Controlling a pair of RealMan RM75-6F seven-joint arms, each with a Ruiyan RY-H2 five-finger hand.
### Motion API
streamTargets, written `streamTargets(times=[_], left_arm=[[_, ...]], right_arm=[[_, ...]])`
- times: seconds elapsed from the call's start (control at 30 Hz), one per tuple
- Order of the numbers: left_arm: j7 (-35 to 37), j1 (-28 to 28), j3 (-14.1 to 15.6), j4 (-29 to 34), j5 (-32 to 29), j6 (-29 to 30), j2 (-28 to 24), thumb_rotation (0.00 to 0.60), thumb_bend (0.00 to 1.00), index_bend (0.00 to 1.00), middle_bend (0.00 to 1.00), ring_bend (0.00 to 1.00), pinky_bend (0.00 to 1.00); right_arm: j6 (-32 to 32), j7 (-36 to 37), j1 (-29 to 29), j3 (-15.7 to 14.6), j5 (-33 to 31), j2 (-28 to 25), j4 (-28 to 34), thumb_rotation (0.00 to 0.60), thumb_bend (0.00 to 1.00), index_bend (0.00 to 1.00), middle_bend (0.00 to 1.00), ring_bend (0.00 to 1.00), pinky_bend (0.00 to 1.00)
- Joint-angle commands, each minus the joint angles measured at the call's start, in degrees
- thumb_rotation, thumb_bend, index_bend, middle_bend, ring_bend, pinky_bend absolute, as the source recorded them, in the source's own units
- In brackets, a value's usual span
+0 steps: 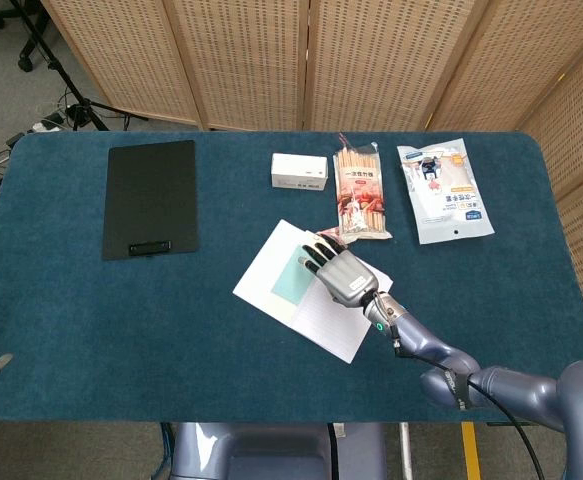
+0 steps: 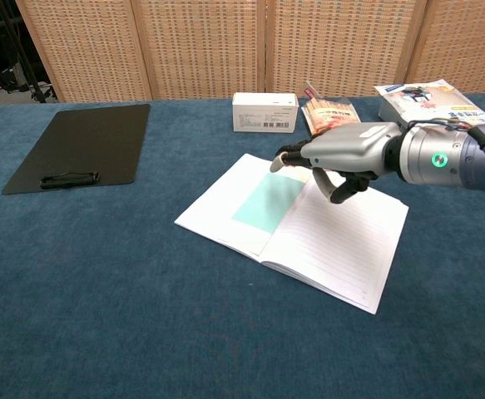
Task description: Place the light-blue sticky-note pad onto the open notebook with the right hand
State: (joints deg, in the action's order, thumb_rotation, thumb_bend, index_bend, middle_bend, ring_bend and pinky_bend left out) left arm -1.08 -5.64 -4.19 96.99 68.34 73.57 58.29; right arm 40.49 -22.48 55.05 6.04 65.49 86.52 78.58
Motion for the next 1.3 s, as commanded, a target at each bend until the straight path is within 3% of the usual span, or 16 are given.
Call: streamTargets(times=[0.03, 0.57, 1.3], left_arm=[[0.08, 0.02, 0.01, 0.05, 0.03, 0.00, -0.07, 0.600, 0.00, 0.00, 0.00, 0.00, 0.00], [0.57, 0.31, 0.11, -0.27, -0.01, 0.25, 0.15, 0.600, 0.00, 0.00, 0.00, 0.00, 0.00], [0.72, 0.38, 0.06, -0.12, -0.44, 0.10, -0.07, 0.600, 0.00, 0.00, 0.00, 0.00, 0.00]], right_arm=[[-0.43, -0.97, 0.18, -0.62, -0.63, 1.00, -0.58, 0.600, 1.00, 0.06, 0.00, 0.00, 0.05], [-1.78, -1.14, 1.51, -0.05, -2.89, 6.39, -6.23, 0.600, 1.00, 0.06, 0.00, 0.00, 0.05], [-1.28, -1.69, 1.11, -1.68, -1.50, 8.01, -6.62, 0.600, 1.00, 0.08, 0.00, 0.00, 0.05]])
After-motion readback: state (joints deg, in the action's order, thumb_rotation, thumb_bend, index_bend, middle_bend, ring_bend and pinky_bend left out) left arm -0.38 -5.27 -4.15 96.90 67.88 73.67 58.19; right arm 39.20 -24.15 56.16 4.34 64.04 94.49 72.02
